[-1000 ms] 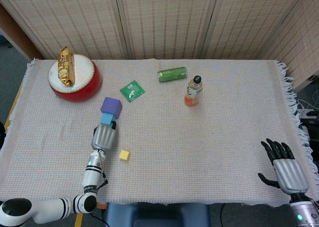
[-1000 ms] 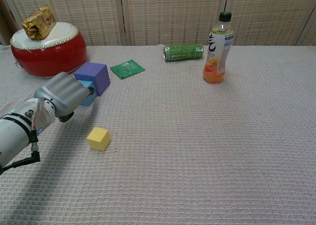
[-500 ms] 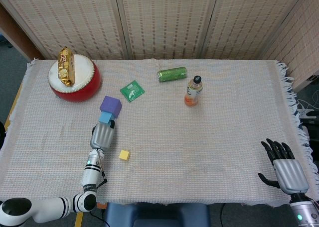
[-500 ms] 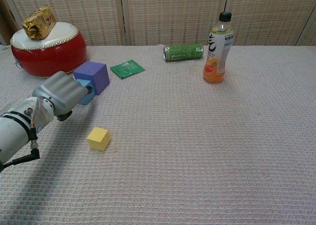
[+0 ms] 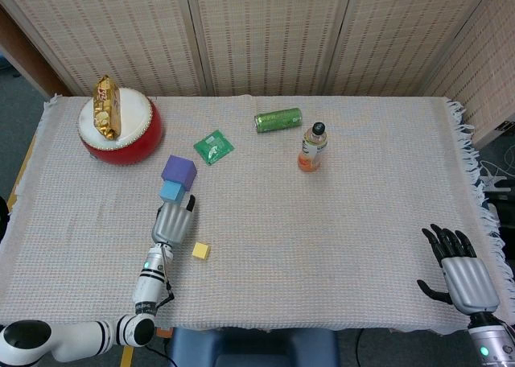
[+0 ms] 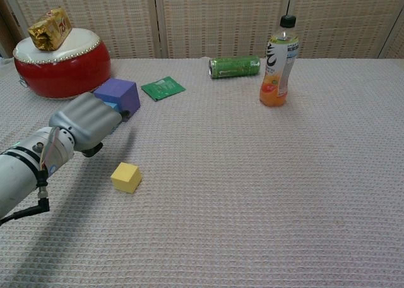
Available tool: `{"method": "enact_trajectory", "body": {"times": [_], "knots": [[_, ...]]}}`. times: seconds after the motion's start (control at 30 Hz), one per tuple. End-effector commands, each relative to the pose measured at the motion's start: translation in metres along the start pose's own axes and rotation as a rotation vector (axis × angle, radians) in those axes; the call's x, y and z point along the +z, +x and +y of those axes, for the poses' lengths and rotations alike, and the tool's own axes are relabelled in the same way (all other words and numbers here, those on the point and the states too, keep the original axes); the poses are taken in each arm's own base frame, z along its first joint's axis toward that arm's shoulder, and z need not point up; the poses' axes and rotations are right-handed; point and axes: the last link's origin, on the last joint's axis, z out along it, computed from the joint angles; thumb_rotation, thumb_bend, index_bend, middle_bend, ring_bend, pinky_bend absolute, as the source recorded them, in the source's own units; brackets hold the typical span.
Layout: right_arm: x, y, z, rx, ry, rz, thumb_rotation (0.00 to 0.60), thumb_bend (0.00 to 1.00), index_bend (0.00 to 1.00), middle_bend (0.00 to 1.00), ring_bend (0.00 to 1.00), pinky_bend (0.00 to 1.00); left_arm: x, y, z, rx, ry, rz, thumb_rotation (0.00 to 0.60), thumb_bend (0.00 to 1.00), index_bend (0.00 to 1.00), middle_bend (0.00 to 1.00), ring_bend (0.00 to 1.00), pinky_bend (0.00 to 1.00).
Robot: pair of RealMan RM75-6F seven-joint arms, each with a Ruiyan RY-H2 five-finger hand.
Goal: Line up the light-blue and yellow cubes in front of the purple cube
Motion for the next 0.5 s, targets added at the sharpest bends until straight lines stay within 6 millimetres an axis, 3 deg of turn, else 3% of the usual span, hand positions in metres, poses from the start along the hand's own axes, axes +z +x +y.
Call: {"method": "enact_trajectory", "body": {"times": [0.03,0.2,0.5], "knots": [[-0.001,0.000,0.000,0.000,0.001,0.000,0.500,0.00,0.00,0.00,0.00,0.00,-0.014,0.002,0.000,0.011,-0.014,0.024,0.600,0.43,0.15,1.00,1.00,1.00],[-0.002,0.002,0.000,0.002,0.002,0.008,0.500,0.00,0.00,0.00,0.00,0.00,-0.035,-0.005,-0.018,0.031,0.018,-0.005,0.600,0.43,0.17,1.00,1.00,1.00],[-0.003,0.001,-0.003,0.001,0.011,0.007,0.500,0.00,0.00,0.00,0.00,0.00,-0.036,-0.012,-0.029,0.034,0.037,-0.058,0.600,0.43,0.21,1.00,1.00,1.00]]}}
